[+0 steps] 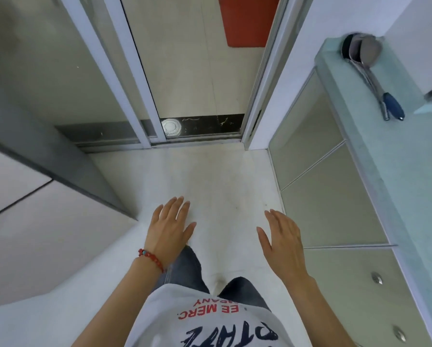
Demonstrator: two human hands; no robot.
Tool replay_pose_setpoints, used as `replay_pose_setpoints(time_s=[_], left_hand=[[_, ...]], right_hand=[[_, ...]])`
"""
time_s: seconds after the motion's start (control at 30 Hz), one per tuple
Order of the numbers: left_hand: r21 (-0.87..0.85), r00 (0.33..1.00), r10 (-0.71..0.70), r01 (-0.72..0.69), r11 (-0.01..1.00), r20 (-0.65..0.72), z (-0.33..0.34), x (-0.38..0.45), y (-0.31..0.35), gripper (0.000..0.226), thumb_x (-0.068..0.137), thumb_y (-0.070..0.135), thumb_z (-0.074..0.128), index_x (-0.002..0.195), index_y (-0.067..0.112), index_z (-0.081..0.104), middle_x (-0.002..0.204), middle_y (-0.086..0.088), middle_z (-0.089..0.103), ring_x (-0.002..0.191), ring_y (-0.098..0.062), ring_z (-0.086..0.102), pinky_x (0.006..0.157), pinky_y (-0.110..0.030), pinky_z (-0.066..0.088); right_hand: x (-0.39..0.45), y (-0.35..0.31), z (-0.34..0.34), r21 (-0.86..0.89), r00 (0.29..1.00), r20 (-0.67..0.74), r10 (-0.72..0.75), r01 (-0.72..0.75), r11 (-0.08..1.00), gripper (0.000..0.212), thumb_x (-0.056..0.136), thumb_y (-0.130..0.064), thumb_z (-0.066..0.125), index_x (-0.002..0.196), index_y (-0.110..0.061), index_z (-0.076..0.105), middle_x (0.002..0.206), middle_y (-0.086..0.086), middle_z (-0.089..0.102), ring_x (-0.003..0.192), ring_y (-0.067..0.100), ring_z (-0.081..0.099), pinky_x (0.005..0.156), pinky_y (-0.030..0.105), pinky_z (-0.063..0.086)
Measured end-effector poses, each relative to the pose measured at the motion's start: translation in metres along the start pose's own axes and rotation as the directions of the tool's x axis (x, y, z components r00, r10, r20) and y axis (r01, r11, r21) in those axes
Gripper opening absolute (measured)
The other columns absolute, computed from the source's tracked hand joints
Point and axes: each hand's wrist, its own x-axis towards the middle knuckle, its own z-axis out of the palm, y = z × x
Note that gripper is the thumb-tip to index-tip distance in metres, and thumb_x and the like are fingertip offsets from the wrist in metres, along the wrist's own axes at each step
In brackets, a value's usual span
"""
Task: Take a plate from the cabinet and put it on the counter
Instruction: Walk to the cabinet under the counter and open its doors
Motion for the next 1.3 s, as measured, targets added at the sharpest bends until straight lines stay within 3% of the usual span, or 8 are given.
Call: replay_pose_setpoints(time_s=[0.1, 0.2, 0.33, 0.57, 1.03, 1.3], left_hand=[[0.024, 0.998, 0.056, -0.056, 0.998, 0.005, -0.008, 0.057, -0.023, 0.071, 0.093, 0.047, 0.002, 0.112, 0.009, 0.06, 0.115, -0.01, 0.068, 0.106, -0.027, 0.064, 0.084, -0.045, 0.053], [0.057, 0.992, 0.127, -0.128, 0.99, 0.013, -0.025, 0.116, -0.049, 0.06, 0.091, 0.046, 0.017, 0.11, 0.01, 0.061, 0.113, -0.01, 0.069, 0.104, -0.025, 0.065, 0.083, -0.044, 0.054], [0.085, 0.974, 0.226, -0.225, 0.971, 0.0, -0.058, 0.185, -0.078, 0.069, 0.094, 0.045, 0.005, 0.112, 0.008, 0.06, 0.113, -0.012, 0.068, 0.104, -0.027, 0.065, 0.084, -0.045, 0.054], [0.116, 0.927, 0.37, -0.375, 0.92, 0.061, -0.085, 0.274, -0.095, 0.068, 0.095, 0.045, 0.007, 0.113, 0.005, 0.059, 0.113, -0.016, 0.068, 0.103, -0.03, 0.065, 0.083, -0.046, 0.054], [0.143, 0.823, 0.535, -0.562, 0.815, 0.191, -0.081, 0.349, -0.016, 0.069, 0.094, 0.045, 0.005, 0.114, 0.007, 0.059, 0.113, -0.014, 0.068, 0.104, -0.029, 0.065, 0.082, -0.044, 0.056], [0.168, 0.698, 0.669, -0.714, 0.68, 0.257, -0.075, 0.381, 0.063, 0.07, 0.094, 0.044, 0.003, 0.11, 0.01, 0.062, 0.109, -0.009, 0.07, 0.101, -0.023, 0.066, 0.08, -0.041, 0.056]], right_hand=[[0.048, -0.014, 0.007, 0.003, 0.999, -0.012, 0.038, -0.038, 0.999, 0.055, 0.095, -0.044, 0.021, 0.117, -0.006, 0.054, 0.116, 0.016, 0.065, 0.108, 0.032, 0.061, 0.094, 0.047, 0.049], [0.096, -0.033, 0.011, 0.008, 0.994, -0.01, 0.105, -0.105, 0.994, 0.058, 0.096, -0.046, 0.019, 0.117, -0.006, 0.055, 0.115, 0.016, 0.065, 0.107, 0.033, 0.061, 0.093, 0.048, 0.048], [0.15, -0.062, 0.011, 0.027, 0.978, -0.036, 0.204, -0.203, 0.979, 0.058, 0.095, -0.046, 0.019, 0.117, -0.007, 0.056, 0.115, 0.015, 0.066, 0.107, 0.032, 0.062, 0.094, 0.048, 0.045], [0.217, -0.09, 0.007, 0.042, 0.943, -0.045, 0.328, -0.327, 0.944, 0.06, 0.094, -0.047, 0.017, 0.117, -0.008, 0.056, 0.118, 0.014, 0.065, 0.109, 0.032, 0.061, 0.095, 0.049, 0.045], [0.246, -0.041, -0.015, 0.126, 0.841, -0.094, 0.532, -0.52, 0.845, 0.063, 0.095, -0.046, 0.012, 0.113, -0.007, 0.057, 0.112, 0.015, 0.067, 0.103, 0.033, 0.064, 0.089, 0.048, 0.05], [0.234, 0.008, -0.028, 0.203, 0.744, -0.17, 0.646, -0.615, 0.762, 0.058, 0.096, -0.042, 0.015, 0.11, -0.006, 0.059, 0.109, 0.013, 0.068, 0.099, 0.031, 0.065, 0.087, 0.044, 0.052]])
